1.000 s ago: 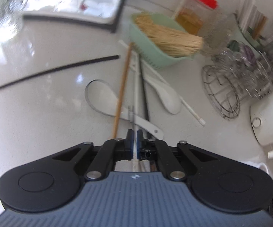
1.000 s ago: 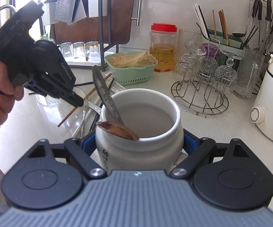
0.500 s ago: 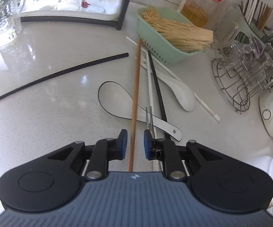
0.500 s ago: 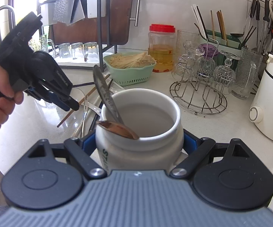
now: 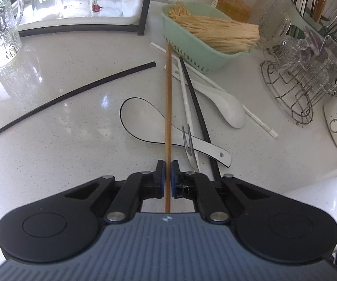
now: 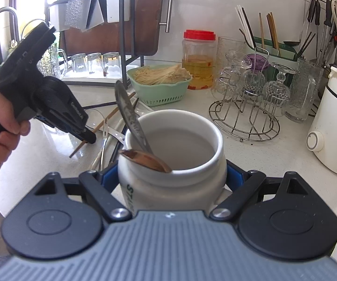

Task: Organize utensils
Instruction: 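Lift the wooden chopstick and carry it over the jar with the left gripper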

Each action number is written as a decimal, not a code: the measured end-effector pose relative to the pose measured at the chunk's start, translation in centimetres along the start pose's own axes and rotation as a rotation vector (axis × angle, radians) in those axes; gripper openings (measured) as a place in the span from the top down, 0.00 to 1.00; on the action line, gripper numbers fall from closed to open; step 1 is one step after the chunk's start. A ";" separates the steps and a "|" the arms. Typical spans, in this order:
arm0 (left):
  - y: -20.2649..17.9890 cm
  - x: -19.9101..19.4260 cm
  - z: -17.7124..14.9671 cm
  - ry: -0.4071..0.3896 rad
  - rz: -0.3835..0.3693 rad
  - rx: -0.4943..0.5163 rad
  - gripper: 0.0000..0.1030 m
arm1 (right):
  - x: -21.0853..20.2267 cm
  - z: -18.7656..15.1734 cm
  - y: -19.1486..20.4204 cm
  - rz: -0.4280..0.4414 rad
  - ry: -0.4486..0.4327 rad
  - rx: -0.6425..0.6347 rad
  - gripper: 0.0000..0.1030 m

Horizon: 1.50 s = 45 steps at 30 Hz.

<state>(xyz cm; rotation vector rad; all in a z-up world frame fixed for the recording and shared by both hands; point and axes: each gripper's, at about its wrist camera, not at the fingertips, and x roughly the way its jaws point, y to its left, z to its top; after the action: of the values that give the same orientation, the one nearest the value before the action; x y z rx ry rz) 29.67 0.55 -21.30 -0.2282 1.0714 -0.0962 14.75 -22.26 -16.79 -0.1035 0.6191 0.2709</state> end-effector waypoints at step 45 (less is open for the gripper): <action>-8.5 -23.4 6.0 0.181 -0.273 0.450 0.95 | 0.0 -0.2 0.2 -0.006 -0.020 -0.004 0.11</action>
<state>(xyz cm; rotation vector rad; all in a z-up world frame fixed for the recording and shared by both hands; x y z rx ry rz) 24.07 -2.49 3.54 0.0441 1.1634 -0.6063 14.63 -22.12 -16.94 -0.1062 0.5988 0.2670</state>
